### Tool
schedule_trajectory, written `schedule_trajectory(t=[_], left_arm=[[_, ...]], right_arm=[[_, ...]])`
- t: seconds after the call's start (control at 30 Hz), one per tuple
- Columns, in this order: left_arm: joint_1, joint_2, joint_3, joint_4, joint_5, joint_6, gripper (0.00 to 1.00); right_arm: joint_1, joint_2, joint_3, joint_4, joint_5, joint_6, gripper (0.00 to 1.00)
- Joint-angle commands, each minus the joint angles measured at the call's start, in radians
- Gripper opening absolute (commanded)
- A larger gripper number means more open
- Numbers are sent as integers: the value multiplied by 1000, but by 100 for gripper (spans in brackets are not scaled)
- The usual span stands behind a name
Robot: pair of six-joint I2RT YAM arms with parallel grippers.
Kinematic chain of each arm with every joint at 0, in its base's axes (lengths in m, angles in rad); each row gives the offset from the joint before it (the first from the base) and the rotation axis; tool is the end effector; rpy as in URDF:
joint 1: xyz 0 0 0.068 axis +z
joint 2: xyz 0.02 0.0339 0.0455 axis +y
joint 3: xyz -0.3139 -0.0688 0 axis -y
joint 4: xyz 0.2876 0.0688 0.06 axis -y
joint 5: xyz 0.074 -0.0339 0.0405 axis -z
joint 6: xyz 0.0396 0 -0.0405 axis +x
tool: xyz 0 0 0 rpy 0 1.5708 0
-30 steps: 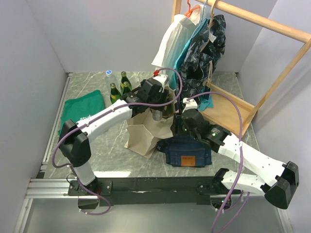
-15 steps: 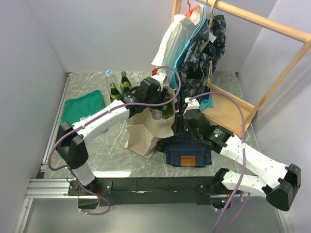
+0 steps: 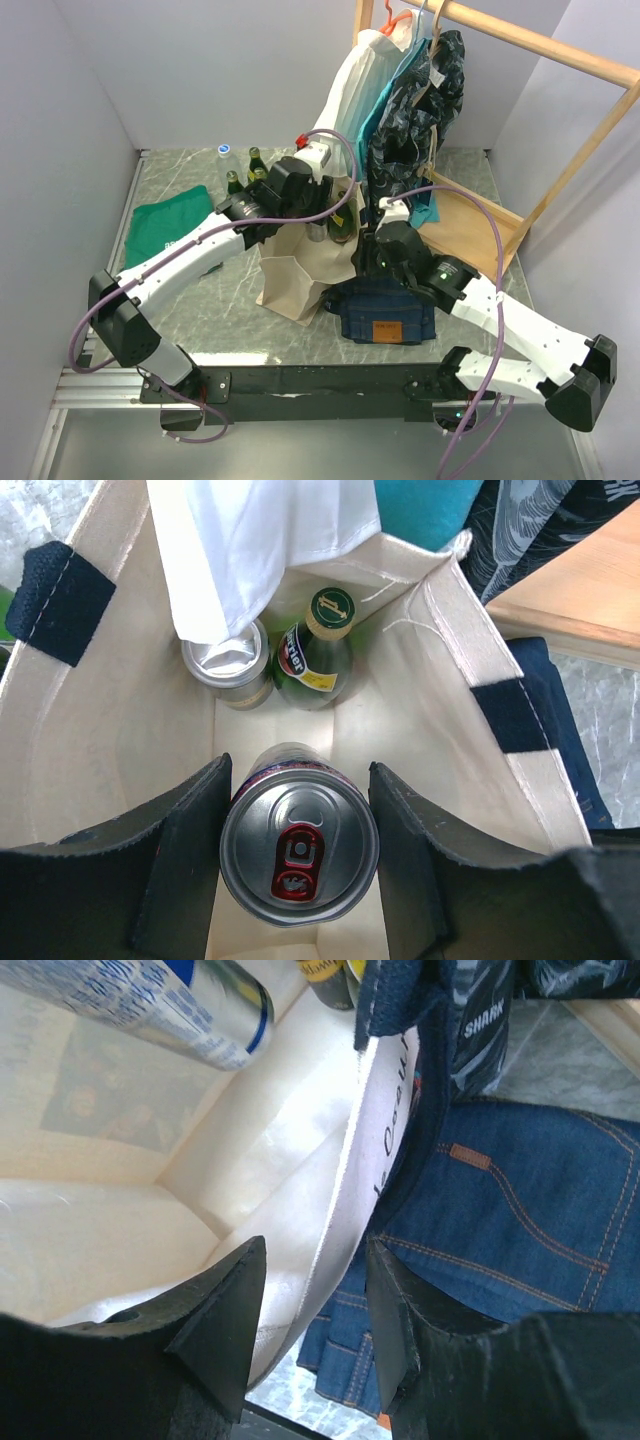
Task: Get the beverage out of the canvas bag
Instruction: Take out the drink from the canvas bag.
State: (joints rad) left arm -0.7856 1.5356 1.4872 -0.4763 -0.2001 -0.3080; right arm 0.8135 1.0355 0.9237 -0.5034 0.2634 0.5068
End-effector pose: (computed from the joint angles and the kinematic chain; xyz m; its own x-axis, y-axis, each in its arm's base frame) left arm 0.2861 -0.2750 0.4167 -0.5108 0.0907 -0.8549 0.4373 0.8836 -0.1675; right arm 0.1751 0.1703 0.3463 -0.6163 0.0303 -0.7869 -0.2933 0.9186 0.2650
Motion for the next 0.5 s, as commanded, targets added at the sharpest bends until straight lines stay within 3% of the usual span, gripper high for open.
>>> schedule_trajectory(t=[0.0, 0.47], left_arm=[[0, -51, 11, 64, 11, 15, 1], [0, -69, 71, 36, 64, 37, 1]], right_arm=[[-7, 15, 58, -11, 20, -10, 52], [-4, 1, 81, -37, 14, -4, 52]])
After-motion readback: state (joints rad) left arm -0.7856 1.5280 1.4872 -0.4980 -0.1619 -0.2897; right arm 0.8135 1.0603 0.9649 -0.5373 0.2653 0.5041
